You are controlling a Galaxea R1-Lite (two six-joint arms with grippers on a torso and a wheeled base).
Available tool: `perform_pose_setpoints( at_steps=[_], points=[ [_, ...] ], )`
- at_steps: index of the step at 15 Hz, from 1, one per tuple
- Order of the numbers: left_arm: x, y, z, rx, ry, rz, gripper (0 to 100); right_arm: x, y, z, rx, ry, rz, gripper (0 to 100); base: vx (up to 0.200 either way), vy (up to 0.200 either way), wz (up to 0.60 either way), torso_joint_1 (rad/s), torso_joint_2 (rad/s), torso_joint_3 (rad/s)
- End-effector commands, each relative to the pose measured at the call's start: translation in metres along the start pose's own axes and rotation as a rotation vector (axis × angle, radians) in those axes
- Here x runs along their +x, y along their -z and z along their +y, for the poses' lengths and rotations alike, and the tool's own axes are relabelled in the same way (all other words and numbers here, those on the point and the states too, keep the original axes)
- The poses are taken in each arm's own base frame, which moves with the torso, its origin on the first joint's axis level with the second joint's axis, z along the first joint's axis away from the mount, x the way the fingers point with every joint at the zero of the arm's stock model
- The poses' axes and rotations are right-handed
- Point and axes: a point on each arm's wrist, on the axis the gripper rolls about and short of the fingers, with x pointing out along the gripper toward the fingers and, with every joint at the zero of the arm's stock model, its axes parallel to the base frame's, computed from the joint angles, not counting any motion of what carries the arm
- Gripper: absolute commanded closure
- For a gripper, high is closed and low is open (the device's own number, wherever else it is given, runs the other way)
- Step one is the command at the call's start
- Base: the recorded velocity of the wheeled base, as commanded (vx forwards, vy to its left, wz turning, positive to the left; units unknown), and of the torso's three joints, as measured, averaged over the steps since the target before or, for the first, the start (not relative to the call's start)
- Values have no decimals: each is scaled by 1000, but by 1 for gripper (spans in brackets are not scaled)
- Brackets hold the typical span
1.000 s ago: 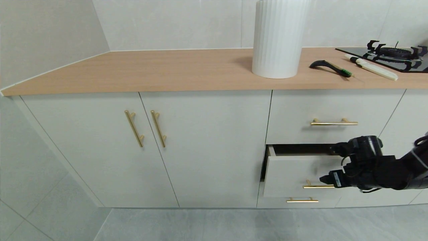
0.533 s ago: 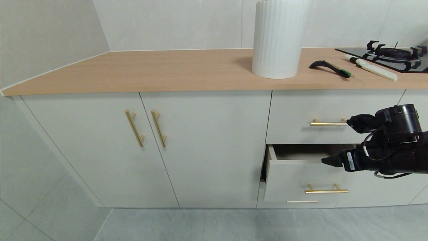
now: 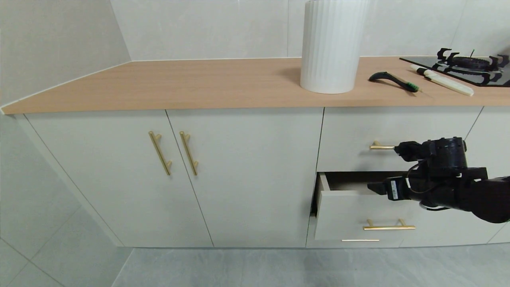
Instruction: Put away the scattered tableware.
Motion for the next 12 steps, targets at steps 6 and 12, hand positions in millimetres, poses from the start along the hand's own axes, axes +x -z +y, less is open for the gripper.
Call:
perform_pose_setpoints(
  at_steps=[6,12],
  points=[
    [0,0,0,0,-1,0,0,31,24,-1,-4,42,-13,0,0,0,0,0,0,0],
    [0,0,0,0,-1,0,0,24,21,-3,-2,50,-25,0,0,0,0,0,0,0]
  ],
)
